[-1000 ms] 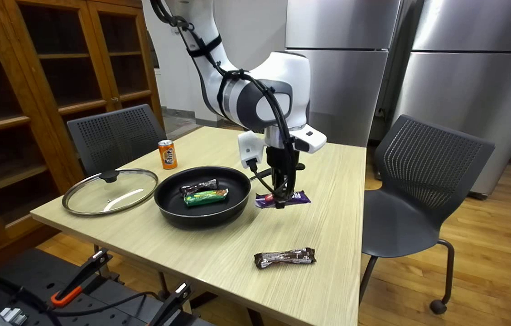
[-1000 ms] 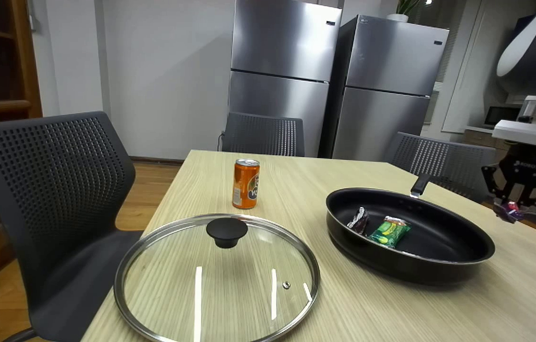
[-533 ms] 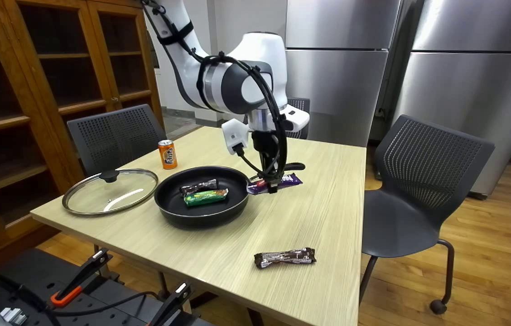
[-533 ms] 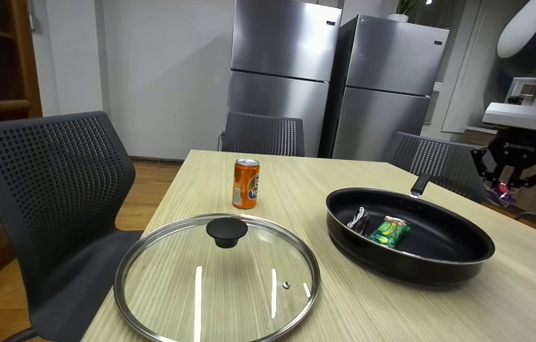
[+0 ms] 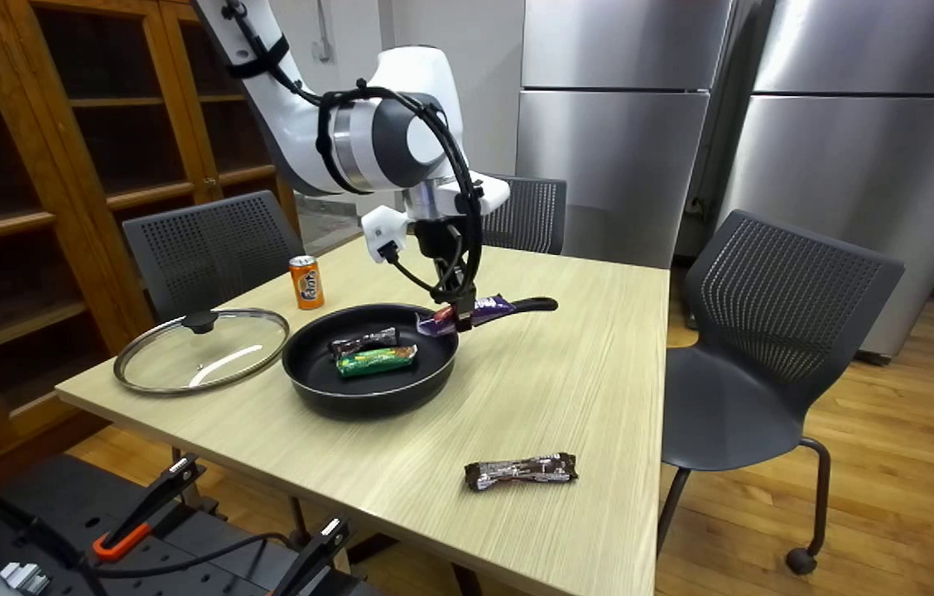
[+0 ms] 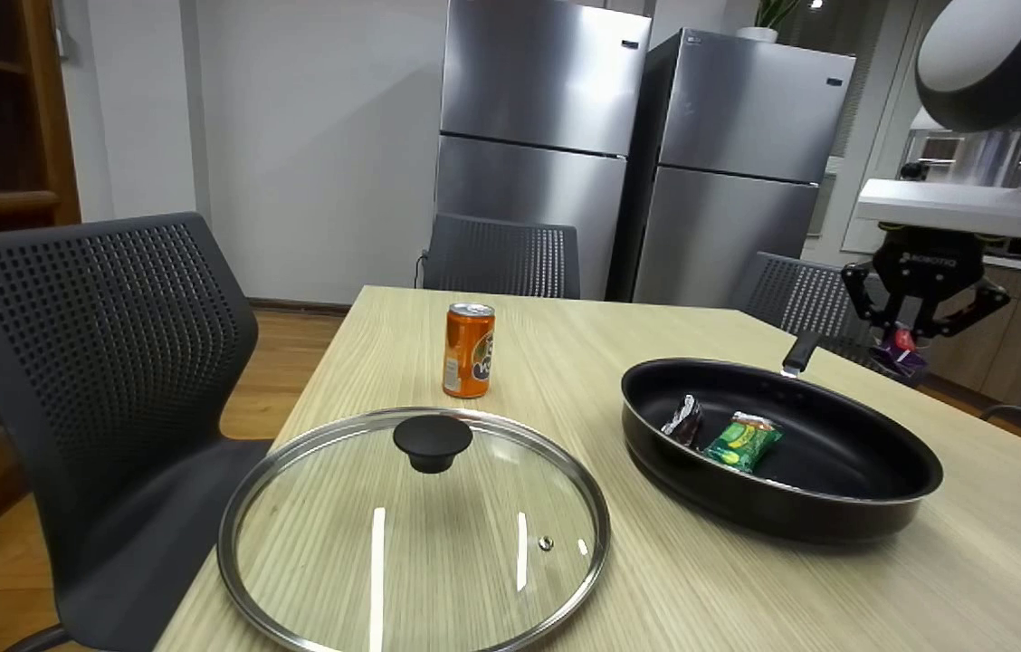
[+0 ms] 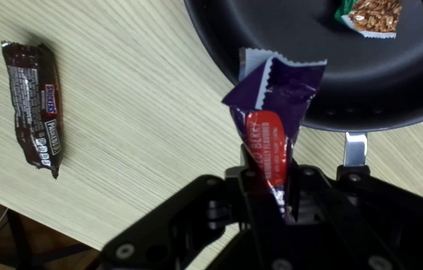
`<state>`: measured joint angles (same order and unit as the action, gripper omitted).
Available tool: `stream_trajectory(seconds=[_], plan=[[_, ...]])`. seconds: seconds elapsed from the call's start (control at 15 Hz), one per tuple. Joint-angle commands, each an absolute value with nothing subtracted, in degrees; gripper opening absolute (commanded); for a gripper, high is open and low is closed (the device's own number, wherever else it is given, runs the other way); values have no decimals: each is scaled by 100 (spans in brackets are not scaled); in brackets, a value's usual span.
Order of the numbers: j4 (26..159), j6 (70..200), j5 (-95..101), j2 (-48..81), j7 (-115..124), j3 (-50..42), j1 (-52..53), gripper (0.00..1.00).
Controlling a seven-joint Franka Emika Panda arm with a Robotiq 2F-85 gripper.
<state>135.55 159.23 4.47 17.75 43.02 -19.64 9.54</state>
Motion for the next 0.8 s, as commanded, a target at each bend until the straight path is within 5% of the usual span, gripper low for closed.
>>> stream_trajectory(seconds=[0.0, 0.73], plan=[[13646, 15837, 891, 1585, 4901, -1955, 1219, 4], [13351, 15620, 822, 1944, 5217, -1313, 1387, 4]])
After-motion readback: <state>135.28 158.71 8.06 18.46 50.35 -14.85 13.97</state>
